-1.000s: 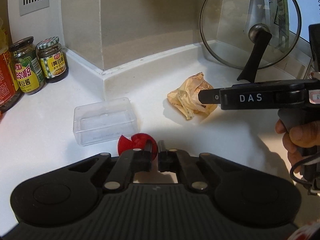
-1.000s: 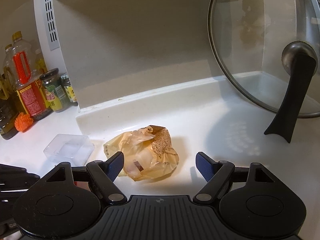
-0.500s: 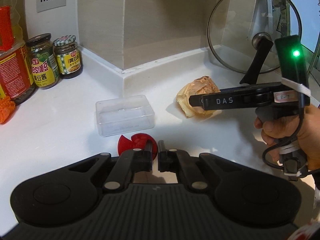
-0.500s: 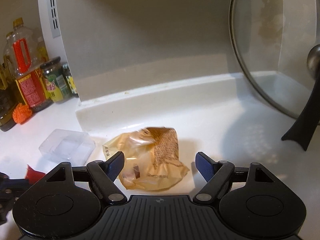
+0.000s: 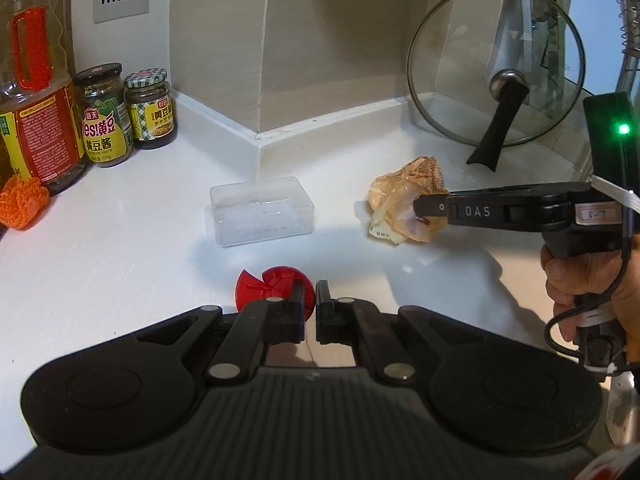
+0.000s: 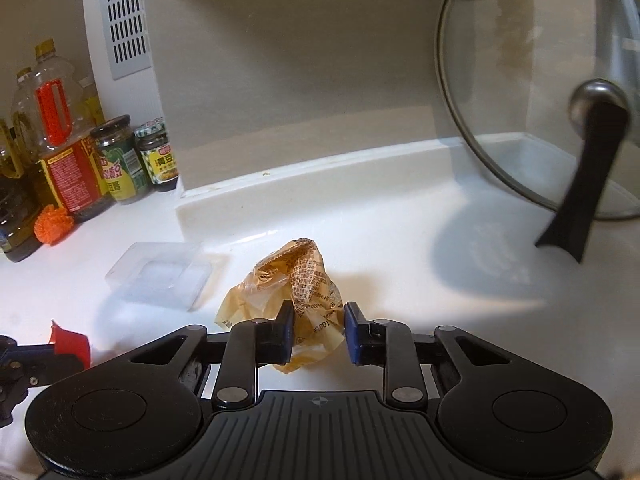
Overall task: Collect trash
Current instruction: 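Carry the red cap and tan bag with both tools down over the wastebasket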
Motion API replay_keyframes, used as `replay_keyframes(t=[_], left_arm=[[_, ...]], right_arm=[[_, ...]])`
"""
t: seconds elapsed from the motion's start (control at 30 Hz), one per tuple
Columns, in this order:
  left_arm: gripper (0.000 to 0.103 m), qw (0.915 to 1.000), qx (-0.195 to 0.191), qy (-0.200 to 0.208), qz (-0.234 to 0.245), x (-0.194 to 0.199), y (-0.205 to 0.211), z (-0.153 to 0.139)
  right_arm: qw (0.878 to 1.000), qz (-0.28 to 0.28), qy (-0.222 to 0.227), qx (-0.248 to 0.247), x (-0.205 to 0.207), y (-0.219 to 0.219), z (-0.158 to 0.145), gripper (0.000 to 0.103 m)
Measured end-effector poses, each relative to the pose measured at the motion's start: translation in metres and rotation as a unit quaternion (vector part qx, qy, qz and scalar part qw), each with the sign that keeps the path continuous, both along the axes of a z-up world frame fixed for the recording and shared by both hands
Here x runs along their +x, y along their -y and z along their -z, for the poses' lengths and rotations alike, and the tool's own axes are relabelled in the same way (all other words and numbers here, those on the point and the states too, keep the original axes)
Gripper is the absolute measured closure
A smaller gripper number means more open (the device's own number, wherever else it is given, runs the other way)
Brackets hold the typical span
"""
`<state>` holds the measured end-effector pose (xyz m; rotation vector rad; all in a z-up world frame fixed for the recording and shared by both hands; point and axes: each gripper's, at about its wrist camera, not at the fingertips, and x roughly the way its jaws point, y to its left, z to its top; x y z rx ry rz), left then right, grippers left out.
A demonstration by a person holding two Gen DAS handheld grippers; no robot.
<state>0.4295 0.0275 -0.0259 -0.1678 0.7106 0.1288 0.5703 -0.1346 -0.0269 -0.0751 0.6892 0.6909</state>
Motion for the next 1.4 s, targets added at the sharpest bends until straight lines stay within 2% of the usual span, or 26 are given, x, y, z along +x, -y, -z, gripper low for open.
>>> replay_keyframes(t=[0.2, 0.5, 0.87, 1.07, 1.4], left_arm=[[0.1, 0.9993, -0.007, 0.008, 0.035, -0.038, 0.006, -0.006], [0.1, 0.9963, -0.009, 0.02, 0.083, -0.124, 0.009, -0.012], [0.1, 0.9927, -0.009, 0.003, 0.12, -0.219, 0.002, -0.002], [0.1, 0.9923, -0.022, -0.017, 0.12, -0.246, 0.004, 0.011], [0.1, 0.9923, -0.043, -0.073, 0.091, -0.254, 0.011, 0.051]], right_arm=[[0.999, 0.035, 0.0, 0.005, -0.068, 0.022, -0.021, 0.077], [0.996, 0.087, -0.011, 0.013, -0.183, 0.054, -0.037, 0.077], [0.993, 0.116, -0.03, 0.016, -0.307, 0.06, -0.033, 0.077], [0.992, 0.108, -0.059, -0.001, -0.341, 0.057, -0.013, 0.077], [0.992, 0.076, -0.096, -0.036, -0.346, 0.054, 0.032, 0.077]])
